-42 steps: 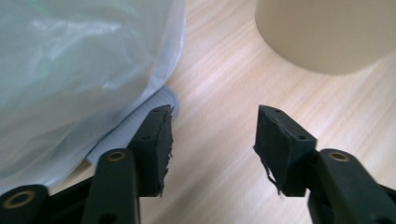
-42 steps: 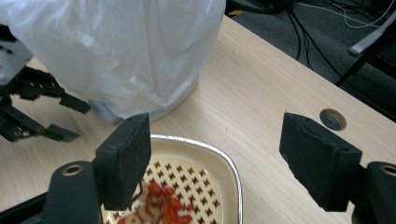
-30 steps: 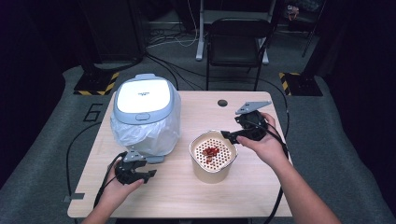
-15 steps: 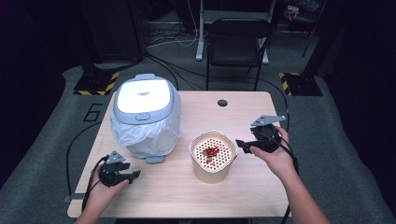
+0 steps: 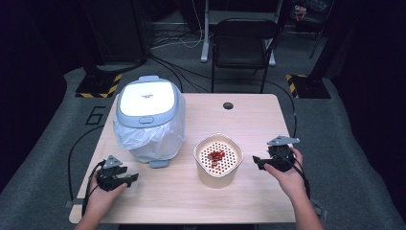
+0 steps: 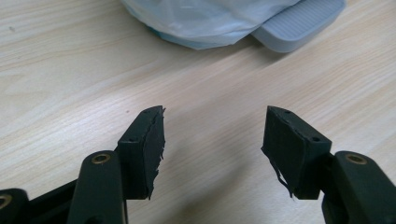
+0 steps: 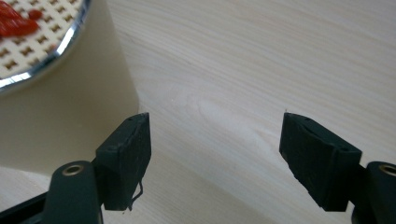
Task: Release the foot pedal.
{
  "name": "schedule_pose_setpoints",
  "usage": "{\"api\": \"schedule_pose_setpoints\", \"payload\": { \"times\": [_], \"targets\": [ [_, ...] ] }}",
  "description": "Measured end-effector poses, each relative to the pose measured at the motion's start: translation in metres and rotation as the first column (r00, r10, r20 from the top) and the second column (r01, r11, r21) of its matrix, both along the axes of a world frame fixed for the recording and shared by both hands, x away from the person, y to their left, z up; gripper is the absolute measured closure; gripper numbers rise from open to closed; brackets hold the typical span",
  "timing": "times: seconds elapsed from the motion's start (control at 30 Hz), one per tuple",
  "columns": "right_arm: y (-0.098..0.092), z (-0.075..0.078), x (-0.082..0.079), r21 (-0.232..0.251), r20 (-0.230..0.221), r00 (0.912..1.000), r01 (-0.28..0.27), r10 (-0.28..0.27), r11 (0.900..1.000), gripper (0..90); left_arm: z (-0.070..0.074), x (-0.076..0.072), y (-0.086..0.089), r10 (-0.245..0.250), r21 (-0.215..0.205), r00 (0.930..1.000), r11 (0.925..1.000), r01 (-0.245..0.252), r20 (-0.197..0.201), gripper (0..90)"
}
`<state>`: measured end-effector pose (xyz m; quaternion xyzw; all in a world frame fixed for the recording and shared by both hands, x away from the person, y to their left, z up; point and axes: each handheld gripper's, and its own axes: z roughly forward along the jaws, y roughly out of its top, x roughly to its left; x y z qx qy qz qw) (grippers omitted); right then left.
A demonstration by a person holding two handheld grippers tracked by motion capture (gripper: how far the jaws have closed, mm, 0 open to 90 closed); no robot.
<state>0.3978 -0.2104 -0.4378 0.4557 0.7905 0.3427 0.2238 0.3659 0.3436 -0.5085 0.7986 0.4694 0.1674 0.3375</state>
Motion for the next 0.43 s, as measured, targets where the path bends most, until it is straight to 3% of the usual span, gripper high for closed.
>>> {"api": "schedule_pose_setpoints", "payload": {
  "times": [0.03, 0.2, 0.23, 0.27, 0.4, 0.43],
  "targets": [
    [-0.001, -0.006, -0.001, 0.012, -0.003, 1.0, 0.003, -0.003, 1.0, 24.9, -0.002, 0.0, 0.001, 0.014, -0.019, 0.9999, 0.9997, -0.014, -0.009, 38.2],
    [0.004, -0.027, -0.007, 0.005, 0.024, 0.9997, 0.008, -0.008, 1.0, 24.9, -0.006, 0.001, 0.003, 0.023, -0.025, 0.9997, 0.9994, -0.023, -0.007, 36.9],
    [0.004, -0.029, -0.008, 0.011, 0.033, 0.9994, 0.007, -0.008, 1.0, 24.9, -0.007, 0.001, 0.004, 0.016, -0.009, 0.9998, 0.9998, -0.016, -0.01, 36.3],
    [0.003, -0.032, -0.008, -0.007, 0.033, 0.9993, -0.014, 0.015, 1.0, 24.9, -0.008, 0.002, 0.004, 0.017, -0.013, 0.9998, 0.9998, -0.017, -0.004, 36.0],
    [0.004, -0.041, -0.01, 0.014, 0.041, 0.9991, -0.01, 0.009, 1.0, 24.9, -0.012, 0.003, 0.004, 0.034, -0.042, 0.9994, 0.9985, -0.034, -0.005, 34.6],
    [0.004, -0.053, -0.011, 0.029, 0.031, 0.9995, 0.0, -0.001, 1.0, 24.9, -0.012, 0.004, 0.006, 0.022, -0.037, 0.9997, 0.999, -0.022, -0.001, 34.6]
  ]
}}
